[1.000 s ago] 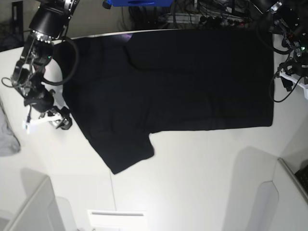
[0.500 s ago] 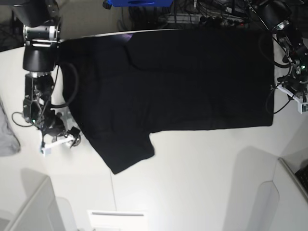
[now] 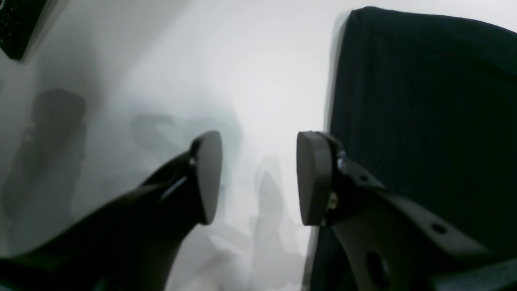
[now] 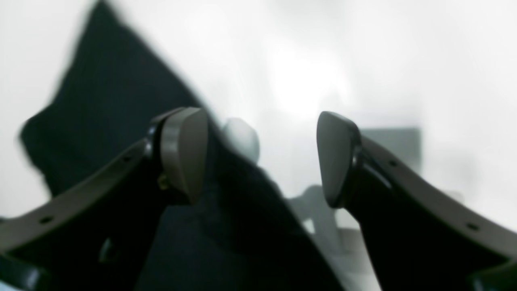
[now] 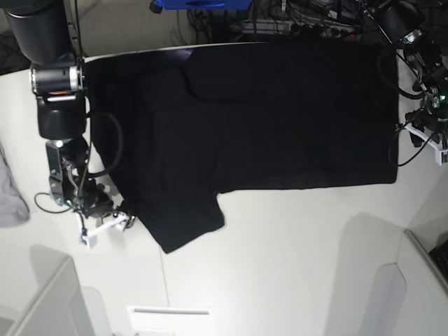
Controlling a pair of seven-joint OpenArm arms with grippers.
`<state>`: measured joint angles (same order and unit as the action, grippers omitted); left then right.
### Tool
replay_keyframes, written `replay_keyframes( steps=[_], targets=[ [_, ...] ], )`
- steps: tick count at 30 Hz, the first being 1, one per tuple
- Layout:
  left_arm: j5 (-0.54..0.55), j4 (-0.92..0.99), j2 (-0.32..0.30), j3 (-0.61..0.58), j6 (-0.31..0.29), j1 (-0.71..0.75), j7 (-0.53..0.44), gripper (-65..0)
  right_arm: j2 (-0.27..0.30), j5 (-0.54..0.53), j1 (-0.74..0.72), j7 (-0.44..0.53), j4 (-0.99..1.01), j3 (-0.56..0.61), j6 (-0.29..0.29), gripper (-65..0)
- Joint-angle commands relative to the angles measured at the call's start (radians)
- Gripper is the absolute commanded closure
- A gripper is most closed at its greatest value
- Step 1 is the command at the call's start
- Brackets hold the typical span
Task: Fold the T-shirt properly
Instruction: 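Move both grippers down the shirt's sides toward the hem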
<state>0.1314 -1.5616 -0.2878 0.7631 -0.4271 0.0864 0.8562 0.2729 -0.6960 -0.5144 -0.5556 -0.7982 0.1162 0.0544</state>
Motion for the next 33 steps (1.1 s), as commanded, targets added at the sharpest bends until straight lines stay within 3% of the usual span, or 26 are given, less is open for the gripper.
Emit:
replay_keyframes(
  steps=[1,8,13,20,23,27,28,33],
  targets=[
    [0.001,-0.013,-0.020,0.005,0.000,-0.009,-0.018,-29.1,-0.002,-0.001,-0.039,0.001,-0.008,-0.002,0.015,-39.2],
    [0.000,-0.013,-0.020,0.000,0.000,-0.027,-0.019,-29.1,-0.037,0.000,-0.036,-0.005,-0.007,0.027,0.022,-39.0],
    [0.000,-0.013,-0.020,0.003,0.000,-0.035,-0.018,-29.1,-0.044,0.000,-0.036,-0.001,-0.007,0.098,0.019,-39.0],
    [0.000,0.031,-0.020,-0.004,0.000,-0.043,-0.019,-29.1,-0.044,0.000,-0.034,0.002,-0.005,0.101,0.017,-38.7],
    [-0.002,0.102,-0.021,-0.004,0.000,-0.090,-0.019,-29.3,-0.044,0.000,-0.037,0.006,0.024,0.102,0.017,-29.1],
    [-0.002,0.177,-0.049,-0.032,0.000,-0.147,-0.019,-29.9,-0.044,0.000,-0.042,0.041,0.073,0.102,0.022,-3.8],
    [-0.002,0.188,-0.061,-0.046,0.000,-0.161,-0.019,-30.1,-0.044,0.000,-0.042,0.044,0.076,0.102,0.022,0.0],
    [-0.002,0.292,-0.084,-0.100,0.004,-0.261,-0.019,-30.1,-0.045,0.000,-0.040,0.041,0.078,0.101,0.019,0.0]
  ],
)
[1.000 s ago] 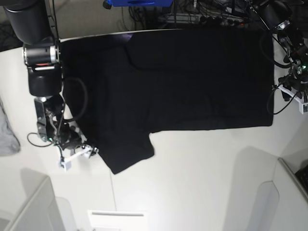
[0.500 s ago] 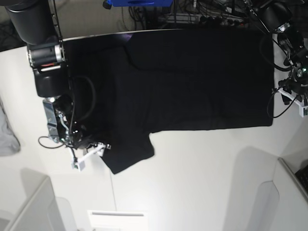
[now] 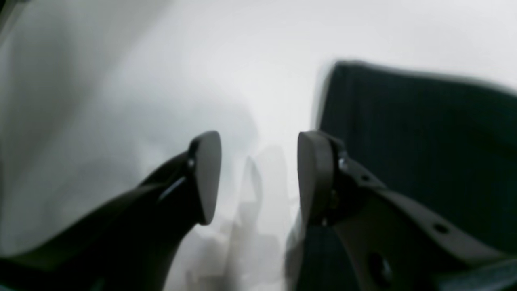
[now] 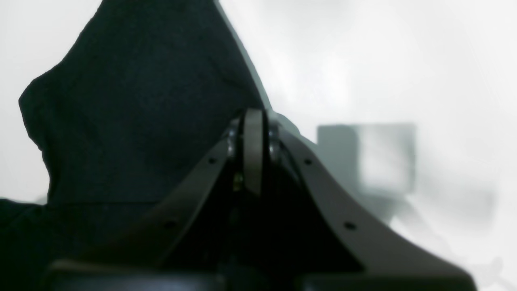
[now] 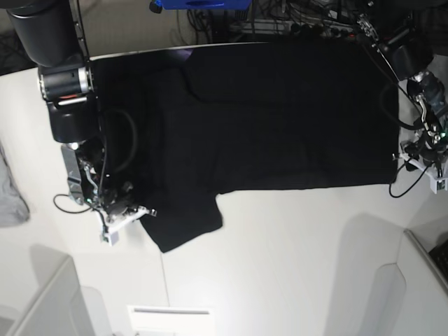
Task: Fold the T-shirt properly
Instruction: 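Move both grippers down the shirt's sides toward the hem, then grasp the hem corners with both grippers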
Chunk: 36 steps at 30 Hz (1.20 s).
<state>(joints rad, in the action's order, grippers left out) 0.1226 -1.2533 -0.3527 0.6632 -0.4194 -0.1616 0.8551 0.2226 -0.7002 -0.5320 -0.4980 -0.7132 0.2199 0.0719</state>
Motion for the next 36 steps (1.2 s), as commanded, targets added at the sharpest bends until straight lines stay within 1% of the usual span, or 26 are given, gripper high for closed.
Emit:
replay_keyframes(
  steps=[1,2,6,8,10,14,17,24,25,26,28,31,32,33,36],
  targets=[
    [0.007,0.016,-0.021,-0.001,-0.003,-0.036,-0.020,-30.3,0.005,0.004,-0.023,-0.017,-0.007,-0.003,0.001,0.0],
    [0.007,0.051,-0.021,-0.009,-0.003,-0.065,-0.020,-31.3,0.005,0.004,-0.023,-0.017,-0.007,-0.003,0.001,0.0],
    [0.007,0.143,-0.033,-0.066,-0.003,-0.137,-0.023,-44.8,0.005,0.004,-0.023,-0.017,-0.007,-0.003,0.001,0.0],
    [0.009,0.169,-0.033,-0.092,-0.002,-0.155,-0.050,-48.1,0.005,0.004,-0.023,-0.017,-0.007,-0.001,0.001,0.0],
    [0.009,0.203,-0.033,-0.112,-0.002,-0.163,-0.098,-47.9,0.005,0.004,-0.023,-0.017,-0.009,-0.001,0.001,0.0],
    [0.009,0.284,-0.033,-0.145,-0.002,-0.164,-0.144,-47.9,0.005,0.004,-0.023,-0.017,-0.009,-0.001,0.001,0.0],
    [0.009,0.310,-0.029,-0.168,0.000,-0.164,-0.155,-47.9,0.005,0.004,-0.023,-0.017,-0.009,-0.001,0.001,0.0],
    [0.009,0.312,-0.027,-0.171,0.000,-0.157,-0.155,-47.6,0.005,0.004,-0.020,-0.017,-0.009,-0.001,0.001,0.0],
    [0.009,0.312,-0.027,-0.171,0.000,-0.157,-0.155,-46.4,0.005,0.004,-0.018,-0.017,-0.009,-0.001,0.001,0.0],
    [0.009,0.312,-0.026,-0.171,0.000,-0.157,-0.155,-43.3,0.005,0.004,-0.018,-0.017,-0.009,-0.001,0.001,0.0],
    [0.009,0.312,-0.026,-0.171,0.000,-0.157,-0.155,-33.1,0.005,0.004,-0.018,-0.017,-0.009,-0.001,0.001,0.0],
    [0.010,0.312,-0.024,-0.171,0.000,-0.157,-0.156,-11.5,0.005,0.004,-0.017,-0.017,-0.010,-0.001,0.001,0.0],
    [0.016,0.312,-0.024,-0.171,0.000,-0.158,-0.156,-5.1,0.005,0.004,-0.017,-0.017,-0.012,-0.001,0.001,0.0],
    [0.018,0.312,-0.024,-0.171,0.000,-0.158,-0.156,0.0,0.005,0.004,-0.017,-0.017,-0.013,-0.001,0.001,0.0],
    [0.018,0.306,-0.012,-0.171,0.000,-0.161,-0.156,0.0,0.005,0.003,-0.001,-0.014,-0.038,-0.007,0.001,0.0]
  ],
)
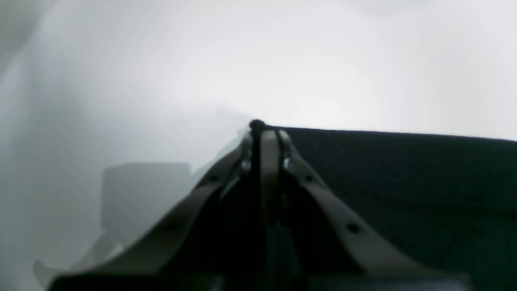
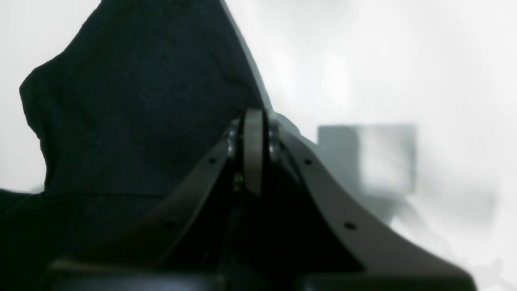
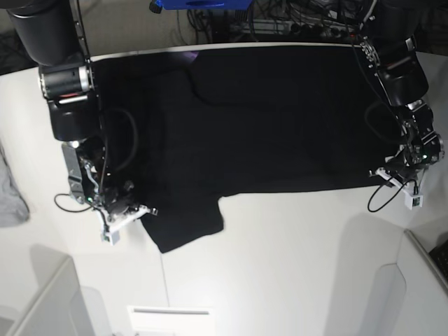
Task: Fold the T-shirt properly
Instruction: 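Grasp the hem corners with both grippers, then lift the hem and fold it over onto the collar edge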
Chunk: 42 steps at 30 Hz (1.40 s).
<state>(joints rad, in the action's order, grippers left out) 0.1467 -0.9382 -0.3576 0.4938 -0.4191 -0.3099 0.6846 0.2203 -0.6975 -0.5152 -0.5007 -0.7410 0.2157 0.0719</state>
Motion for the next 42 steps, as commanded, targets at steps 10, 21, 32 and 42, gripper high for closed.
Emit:
replay_keyframes(
  steps=[10,21,32,42],
  targets=[
    [-0.005,-0.132,0.002,0.006,-0.002,0.036,0.014,0.0,0.017,0.000,0.016,-0.014,-0.133,-0.005,-0.002,0.0],
    [-0.003,-0.281,0.004,0.009,-0.005,0.097,0.019,0.0,0.020,0.000,0.059,-0.008,-0.248,-0.006,-0.004,0.0],
    [0.123,-0.454,0.001,0.009,-0.005,0.197,0.020,0.0,0.040,0.002,0.160,-0.017,-0.418,-0.106,-0.031,0.0],
    [0.126,-0.580,0.004,0.012,-0.005,0.286,0.024,0.0,0.061,-0.003,0.258,-0.042,-0.572,-0.112,-0.074,0.0]
  ],
)
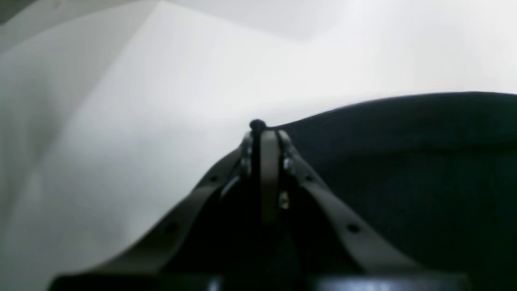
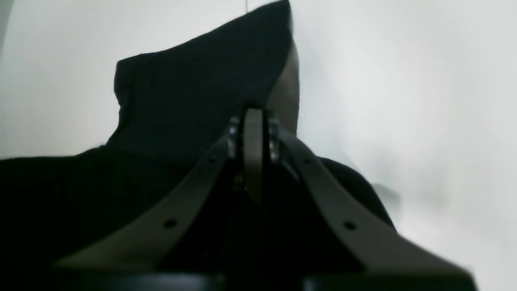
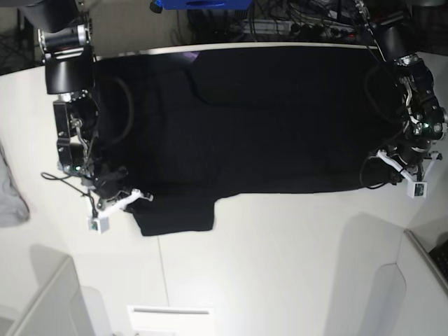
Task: Fold the T-shirt properly
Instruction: 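Lift the hem and fold it over onto the collar edge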
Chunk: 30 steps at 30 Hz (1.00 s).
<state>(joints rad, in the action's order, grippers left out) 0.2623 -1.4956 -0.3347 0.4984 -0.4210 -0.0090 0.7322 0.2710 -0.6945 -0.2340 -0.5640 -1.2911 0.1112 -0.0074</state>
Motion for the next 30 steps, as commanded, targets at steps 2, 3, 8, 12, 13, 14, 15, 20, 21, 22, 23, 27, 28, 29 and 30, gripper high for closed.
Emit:
replay_keyframes(
  steps=[2,3,8,12,13,14,15,20,21,22,23,27,28,29,30],
  targets=[
    [0.010,-0.059,-0.016,0.026,-0.003,0.008,-0.024,0.0,0.011,-0.004,-0.011,0.020,-0.040,-0.015,0.004,0.0],
    [0.010,-0.079,-0.001,0.039,-0.003,0.014,-0.024,0.0,0.011,-0.004,0.000,0.019,-0.052,-0.032,0.004,0.0],
    [0.078,-0.130,0.016,0.096,-0.005,0.042,0.037,0.0,0.011,-0.004,0.029,0.005,-0.086,-0.069,0.004,0.0],
    [0.121,-0.147,0.018,0.096,-0.005,0.051,0.056,0.0,0.011,-0.003,0.048,-0.026,-0.124,-0.095,0.004,0.0],
    [0.125,-0.155,0.018,0.096,-0.005,0.059,0.056,0.0,0.011,-0.003,0.057,-0.031,-0.138,-0.103,0.004,0.0],
    [0.130,-0.165,0.018,0.096,-0.005,0.065,0.056,0.0,0.011,-0.003,0.063,-0.037,-0.153,-0.110,0.004,0.0],
    [0.130,-0.178,0.018,0.096,-0.005,0.073,0.056,0.0,0.011,-0.003,0.068,-0.044,-0.167,-0.121,0.004,0.0],
    [0.130,-0.245,0.018,0.098,-0.005,0.102,0.092,0.0,0.011,-0.003,0.098,-0.106,-0.229,-0.178,0.004,0.0],
    [0.130,-0.256,0.019,0.098,-0.005,0.102,0.111,0.0,0.011,-0.003,0.109,-0.113,-0.241,-0.190,0.004,0.0],
    [0.130,-0.265,0.019,0.099,-0.005,0.109,0.120,0.0,0.011,-0.003,0.118,-0.120,-0.256,-0.201,0.004,0.0],
    [0.130,-0.273,0.019,0.099,-0.005,0.120,0.120,0.0,0.011,-0.003,0.127,-0.124,-0.273,-0.212,0.004,0.0],
    [0.130,-0.311,0.021,0.099,-0.005,0.148,0.123,0.0,0.009,-0.003,0.163,-0.152,-0.315,-0.241,0.004,0.0],
    [0.130,-0.319,0.021,0.099,-0.005,0.154,0.123,0.0,0.009,-0.004,0.173,-0.155,-0.322,-0.252,0.004,0.0],
    [0.130,-0.328,0.021,0.099,-0.005,0.165,0.123,0.0,0.009,-0.004,0.186,-0.158,-0.336,-0.262,0.004,0.0],
    [0.130,-0.331,0.021,0.099,-0.005,0.174,0.123,0.0,0.007,-0.004,0.195,-0.158,-0.347,-0.273,0.004,0.0]
  ],
)
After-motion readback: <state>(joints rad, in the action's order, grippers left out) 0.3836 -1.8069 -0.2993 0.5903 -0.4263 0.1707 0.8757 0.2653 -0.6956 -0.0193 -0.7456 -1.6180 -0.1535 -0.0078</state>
